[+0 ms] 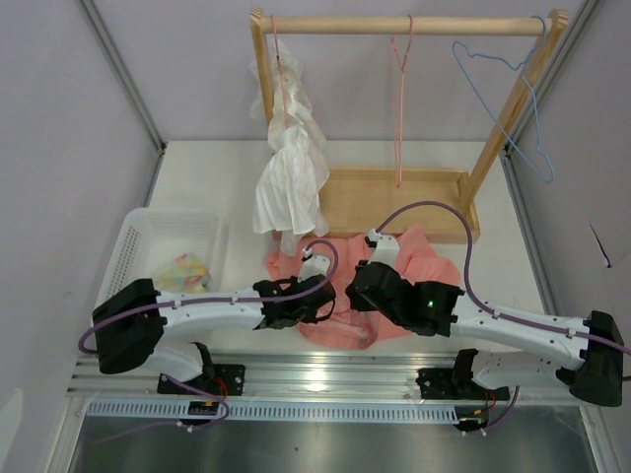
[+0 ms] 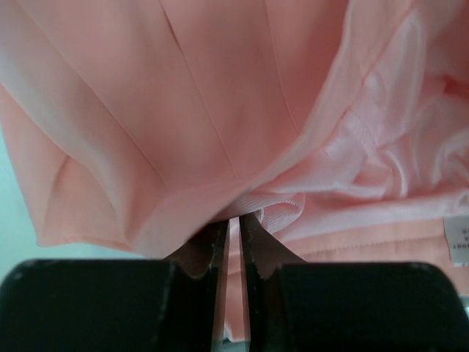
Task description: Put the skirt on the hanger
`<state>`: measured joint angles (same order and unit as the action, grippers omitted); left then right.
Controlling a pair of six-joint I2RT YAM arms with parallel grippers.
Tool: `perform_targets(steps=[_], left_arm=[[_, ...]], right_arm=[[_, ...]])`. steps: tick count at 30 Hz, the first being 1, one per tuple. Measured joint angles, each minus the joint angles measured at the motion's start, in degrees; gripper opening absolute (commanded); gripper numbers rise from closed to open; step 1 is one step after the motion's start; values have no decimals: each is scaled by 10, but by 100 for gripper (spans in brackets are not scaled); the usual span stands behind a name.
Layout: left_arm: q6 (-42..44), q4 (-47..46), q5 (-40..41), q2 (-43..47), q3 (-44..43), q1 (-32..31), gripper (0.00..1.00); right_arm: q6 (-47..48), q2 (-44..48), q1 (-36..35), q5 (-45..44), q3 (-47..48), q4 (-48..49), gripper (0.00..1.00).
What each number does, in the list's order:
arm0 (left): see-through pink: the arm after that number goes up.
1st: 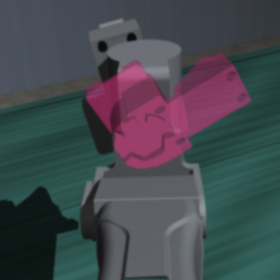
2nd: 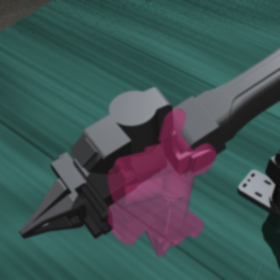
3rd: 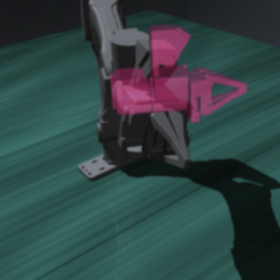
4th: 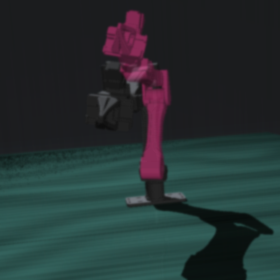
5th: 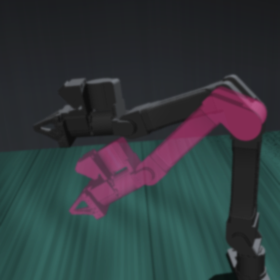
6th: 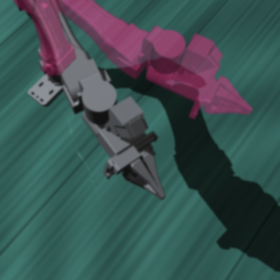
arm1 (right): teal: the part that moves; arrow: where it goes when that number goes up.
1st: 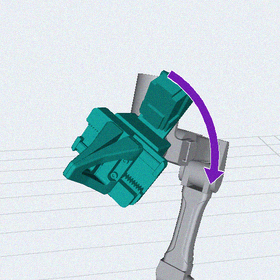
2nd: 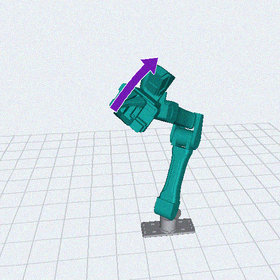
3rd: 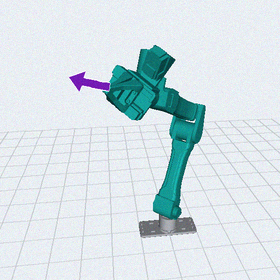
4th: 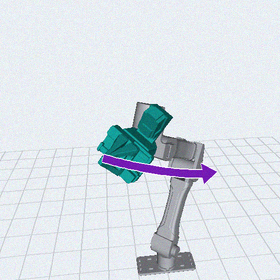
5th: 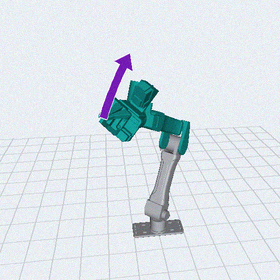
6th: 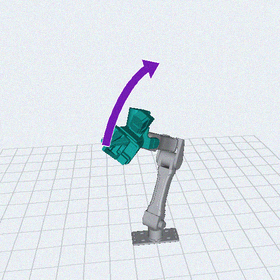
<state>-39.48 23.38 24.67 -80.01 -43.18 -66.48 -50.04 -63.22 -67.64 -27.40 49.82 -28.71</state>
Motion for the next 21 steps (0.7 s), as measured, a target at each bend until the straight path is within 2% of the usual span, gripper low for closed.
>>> perform_targets(steps=[10,16,21], left_arm=[[-6,-17,22,-31,-15,56,10],[-11,-24,20,-46,-15,66,13],[-10,-64,7,-31,13,66,14]], right_arm=[[2,-8,-3,26,-15,28,0],[8,-75,-14,58,-44,91,0],[17,-147,-4,100,-75,164,0]])
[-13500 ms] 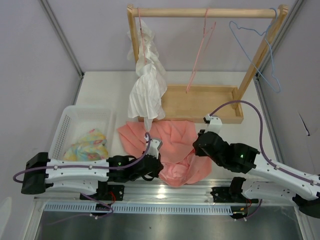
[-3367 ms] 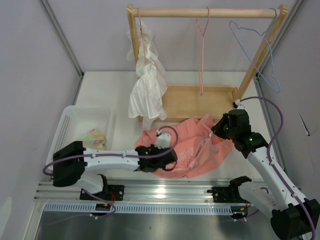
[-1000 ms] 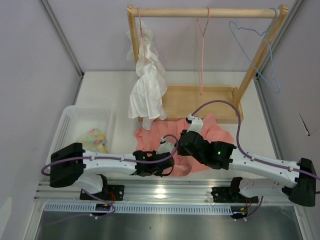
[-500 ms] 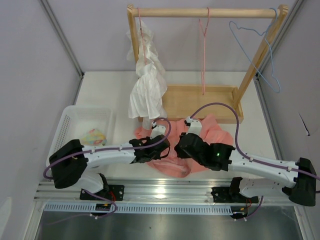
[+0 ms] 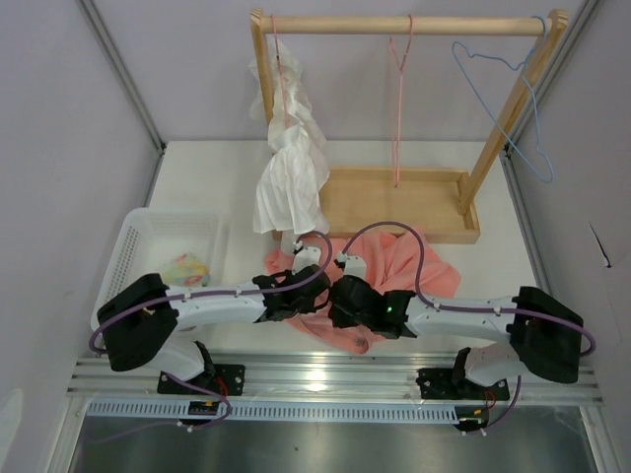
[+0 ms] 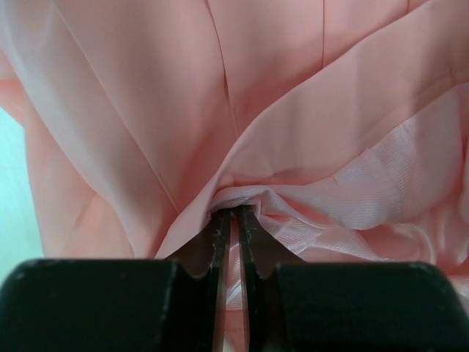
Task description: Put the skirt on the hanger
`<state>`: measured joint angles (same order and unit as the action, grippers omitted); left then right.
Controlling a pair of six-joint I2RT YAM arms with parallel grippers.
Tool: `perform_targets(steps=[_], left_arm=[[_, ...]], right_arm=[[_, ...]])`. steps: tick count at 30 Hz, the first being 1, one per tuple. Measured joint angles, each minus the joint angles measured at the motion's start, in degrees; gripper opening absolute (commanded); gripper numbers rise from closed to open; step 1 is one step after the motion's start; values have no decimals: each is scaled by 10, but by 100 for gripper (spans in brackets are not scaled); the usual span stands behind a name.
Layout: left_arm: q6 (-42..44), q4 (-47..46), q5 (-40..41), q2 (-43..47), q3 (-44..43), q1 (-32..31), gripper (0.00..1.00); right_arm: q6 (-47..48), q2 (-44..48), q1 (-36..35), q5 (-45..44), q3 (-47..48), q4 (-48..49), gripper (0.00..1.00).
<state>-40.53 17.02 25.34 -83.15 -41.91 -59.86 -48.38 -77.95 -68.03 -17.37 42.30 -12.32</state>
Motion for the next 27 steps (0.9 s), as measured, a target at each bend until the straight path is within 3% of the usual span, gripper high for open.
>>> perform_targets(steps=[8,13,18,27], left_arm=[[-2,-55,-26,47,52,5,16],[-4,-93,-42,92,98,8,23],[9,-123,-55,138,127,9,30],[77,-141,-66,198,141,-20,27]], right_arm=[[11,-68,65,74,-29,145,0],[10,-109,97,112,-33,216,0],[6,-160,97,134,-23,245,0],[4,-189,106,143,2,249,0]])
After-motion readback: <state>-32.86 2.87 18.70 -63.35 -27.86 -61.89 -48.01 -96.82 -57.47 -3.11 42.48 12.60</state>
